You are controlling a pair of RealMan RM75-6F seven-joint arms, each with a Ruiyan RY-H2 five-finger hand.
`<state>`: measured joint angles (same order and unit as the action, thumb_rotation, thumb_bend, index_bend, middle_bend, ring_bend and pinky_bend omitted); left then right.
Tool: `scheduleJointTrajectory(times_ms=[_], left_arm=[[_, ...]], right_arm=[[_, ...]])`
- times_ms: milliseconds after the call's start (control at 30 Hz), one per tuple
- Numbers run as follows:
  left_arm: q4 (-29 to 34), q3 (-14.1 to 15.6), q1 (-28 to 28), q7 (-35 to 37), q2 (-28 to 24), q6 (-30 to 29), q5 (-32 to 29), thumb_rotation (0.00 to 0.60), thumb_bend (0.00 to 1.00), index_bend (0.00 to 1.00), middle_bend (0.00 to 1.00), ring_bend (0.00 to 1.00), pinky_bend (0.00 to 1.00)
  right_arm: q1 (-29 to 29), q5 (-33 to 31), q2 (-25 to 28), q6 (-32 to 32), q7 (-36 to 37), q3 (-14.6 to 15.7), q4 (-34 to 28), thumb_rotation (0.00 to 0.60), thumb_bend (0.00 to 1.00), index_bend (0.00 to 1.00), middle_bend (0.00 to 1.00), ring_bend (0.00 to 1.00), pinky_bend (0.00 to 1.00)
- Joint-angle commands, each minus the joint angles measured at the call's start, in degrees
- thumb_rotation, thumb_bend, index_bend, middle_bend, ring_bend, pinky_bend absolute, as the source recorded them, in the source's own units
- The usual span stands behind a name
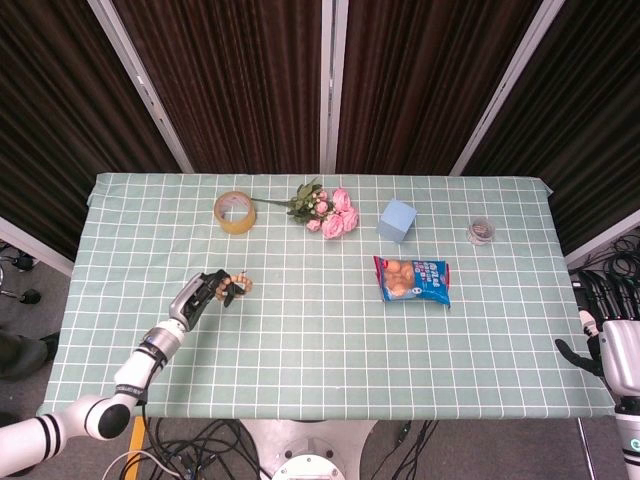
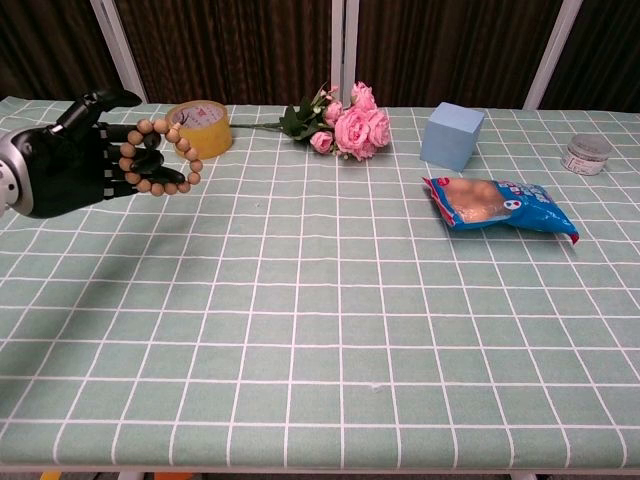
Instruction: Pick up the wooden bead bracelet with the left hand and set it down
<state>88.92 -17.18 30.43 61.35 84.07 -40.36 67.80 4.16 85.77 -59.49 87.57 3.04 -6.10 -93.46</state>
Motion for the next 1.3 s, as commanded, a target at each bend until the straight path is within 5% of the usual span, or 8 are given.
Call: scheduleJointTrajectory(times_ms=[33,433,833,1300], left_arm=[[0.1,-0.2,0.1,-0.9,0.2,0.0,-1.0,0.245,0.43,0.67,0.77,0.41,0.07],[0.4,-0.8,0.1,-3.5,0.4,0.4,-3.3,0.376,0.47,0.69,0.78,0.41,0.07],[0.8,-1.0,-0.5,-4.0,0.6,0.6,-2.9,0.351,0.61,0.66,0.73,0.41,0.07],[0.7,-0.5,-0.6,-1.8,0.5,1.3,1.5,0.348,0.67,0.55,0.62,0.38,0.07]], right_arm=[[0.0,-0.1,0.0,0.0,-0.1,-0.1,0.1,0.600,0.05,0.00,0.09,0.00,0.00],[0.0,-0.4,-0.2,-0.2,0.3,-0.1,0.5,0.600,0.05,0.00,0.09,0.00,0.00],[0.1,-0.4,-0.3,-0.1,0.6,-0.3,0.8,0.600,0.05,0.00,0.09,0.00,0.00],[0.0,-0.4,-0.3,0.4,0.7,-0.5,0.8,0.600,0.05,0.00,0.09,0.00,0.00]])
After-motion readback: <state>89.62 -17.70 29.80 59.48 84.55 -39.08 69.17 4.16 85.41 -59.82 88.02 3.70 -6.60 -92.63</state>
